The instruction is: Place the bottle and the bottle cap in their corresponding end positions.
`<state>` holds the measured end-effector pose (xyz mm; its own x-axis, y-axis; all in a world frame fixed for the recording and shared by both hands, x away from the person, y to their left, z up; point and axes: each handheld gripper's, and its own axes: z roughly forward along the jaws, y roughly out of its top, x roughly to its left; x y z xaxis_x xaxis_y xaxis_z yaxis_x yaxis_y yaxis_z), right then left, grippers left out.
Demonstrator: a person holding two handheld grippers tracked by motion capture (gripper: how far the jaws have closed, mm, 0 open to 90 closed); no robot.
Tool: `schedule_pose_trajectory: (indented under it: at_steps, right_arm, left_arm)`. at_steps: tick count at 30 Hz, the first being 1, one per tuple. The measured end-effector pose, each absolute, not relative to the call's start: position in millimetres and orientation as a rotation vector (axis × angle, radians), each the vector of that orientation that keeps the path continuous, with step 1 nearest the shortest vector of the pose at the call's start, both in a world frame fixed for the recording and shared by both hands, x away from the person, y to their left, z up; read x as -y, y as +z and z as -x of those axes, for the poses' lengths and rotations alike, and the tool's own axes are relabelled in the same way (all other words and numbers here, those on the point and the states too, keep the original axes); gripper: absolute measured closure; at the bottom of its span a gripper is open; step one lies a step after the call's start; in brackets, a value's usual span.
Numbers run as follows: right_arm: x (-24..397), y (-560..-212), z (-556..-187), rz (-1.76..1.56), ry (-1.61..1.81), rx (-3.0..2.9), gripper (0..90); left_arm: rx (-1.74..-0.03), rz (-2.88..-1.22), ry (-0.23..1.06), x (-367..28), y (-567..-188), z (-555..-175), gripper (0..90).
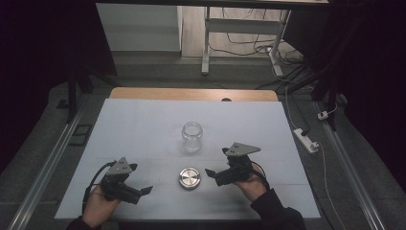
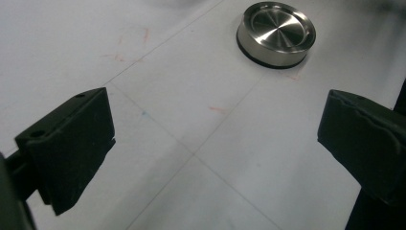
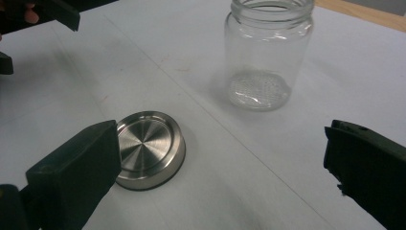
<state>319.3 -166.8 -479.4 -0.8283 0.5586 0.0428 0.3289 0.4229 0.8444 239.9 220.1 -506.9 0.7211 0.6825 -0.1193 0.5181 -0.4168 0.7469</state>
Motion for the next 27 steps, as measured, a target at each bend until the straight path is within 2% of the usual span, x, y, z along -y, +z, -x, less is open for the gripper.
schedule_pose_trajectory:
  at_steps: [27]
  right_arm:
    - [253,-486,-275,-1.004,1.239,-2.311,0.0]
  left_arm:
    - [-1.082,-2.034,0.295,-272,-514,-198,0.0]
